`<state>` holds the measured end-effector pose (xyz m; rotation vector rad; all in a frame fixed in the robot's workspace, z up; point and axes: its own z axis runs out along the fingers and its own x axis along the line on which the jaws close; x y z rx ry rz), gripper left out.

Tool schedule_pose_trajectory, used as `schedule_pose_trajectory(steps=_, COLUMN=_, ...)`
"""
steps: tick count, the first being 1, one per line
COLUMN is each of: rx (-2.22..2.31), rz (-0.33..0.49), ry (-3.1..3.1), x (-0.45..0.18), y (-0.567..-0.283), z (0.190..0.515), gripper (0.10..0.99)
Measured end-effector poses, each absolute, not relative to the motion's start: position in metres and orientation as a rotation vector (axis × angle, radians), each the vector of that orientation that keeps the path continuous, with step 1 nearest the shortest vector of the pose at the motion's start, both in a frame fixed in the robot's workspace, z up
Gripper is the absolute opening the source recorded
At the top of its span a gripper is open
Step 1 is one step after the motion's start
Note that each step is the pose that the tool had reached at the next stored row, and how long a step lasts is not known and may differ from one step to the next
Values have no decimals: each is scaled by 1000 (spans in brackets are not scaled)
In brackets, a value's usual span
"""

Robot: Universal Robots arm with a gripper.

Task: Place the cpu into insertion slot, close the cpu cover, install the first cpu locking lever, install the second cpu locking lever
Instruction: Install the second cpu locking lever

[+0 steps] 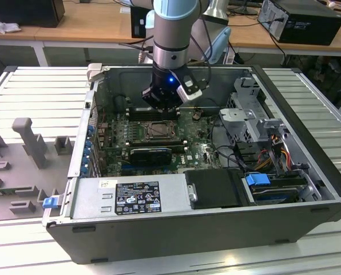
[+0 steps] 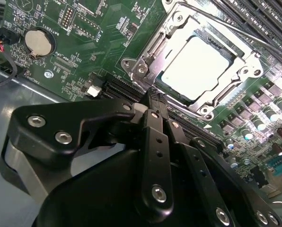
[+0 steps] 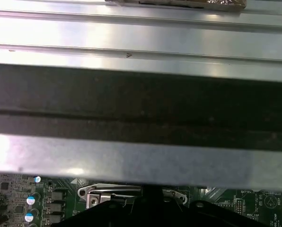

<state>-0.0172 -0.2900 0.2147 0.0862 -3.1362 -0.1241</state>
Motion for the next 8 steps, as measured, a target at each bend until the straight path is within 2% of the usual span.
schedule_pose_trajectory(steps=8, rx=86, rz=-124, ry=-3136, x=-17, y=-292, z=215, gripper=106)
